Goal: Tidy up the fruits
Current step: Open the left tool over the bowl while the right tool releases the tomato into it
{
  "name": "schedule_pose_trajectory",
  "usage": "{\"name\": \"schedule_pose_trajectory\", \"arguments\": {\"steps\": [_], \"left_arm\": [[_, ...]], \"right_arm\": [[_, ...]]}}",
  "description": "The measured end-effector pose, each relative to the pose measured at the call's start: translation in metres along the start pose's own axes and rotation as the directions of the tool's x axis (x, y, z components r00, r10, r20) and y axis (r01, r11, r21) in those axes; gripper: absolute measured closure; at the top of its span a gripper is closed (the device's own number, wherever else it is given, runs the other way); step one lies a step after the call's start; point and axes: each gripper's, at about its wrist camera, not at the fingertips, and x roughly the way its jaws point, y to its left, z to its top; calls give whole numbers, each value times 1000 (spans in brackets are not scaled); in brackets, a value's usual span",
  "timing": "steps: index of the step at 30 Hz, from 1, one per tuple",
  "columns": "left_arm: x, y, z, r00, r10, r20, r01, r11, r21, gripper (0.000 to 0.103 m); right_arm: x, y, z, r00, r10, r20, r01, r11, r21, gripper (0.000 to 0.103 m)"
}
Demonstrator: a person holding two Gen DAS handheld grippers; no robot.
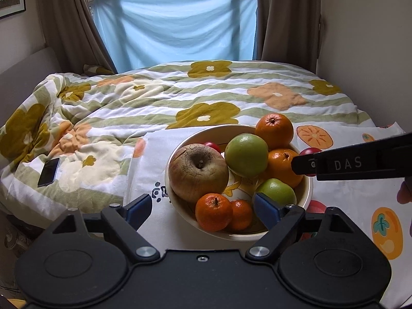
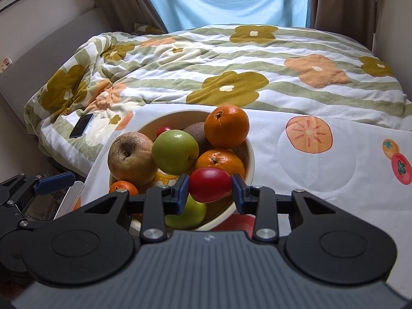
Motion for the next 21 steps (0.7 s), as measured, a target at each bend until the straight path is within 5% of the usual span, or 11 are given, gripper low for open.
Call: {"name": "schedule_pose_trajectory", "arguments": {"steps": [18,21], "left_arm": [[-10,28,-23,999,47,-9,-47,999,26,13],[-12,30,-25,999,45,-6,-44,999,32,13]], "right_arm": [[23,50,-3,998,53,-21,-54,997,-56,52],[22,52,-4,999,41,-3,-42,998,-43,31]]}}
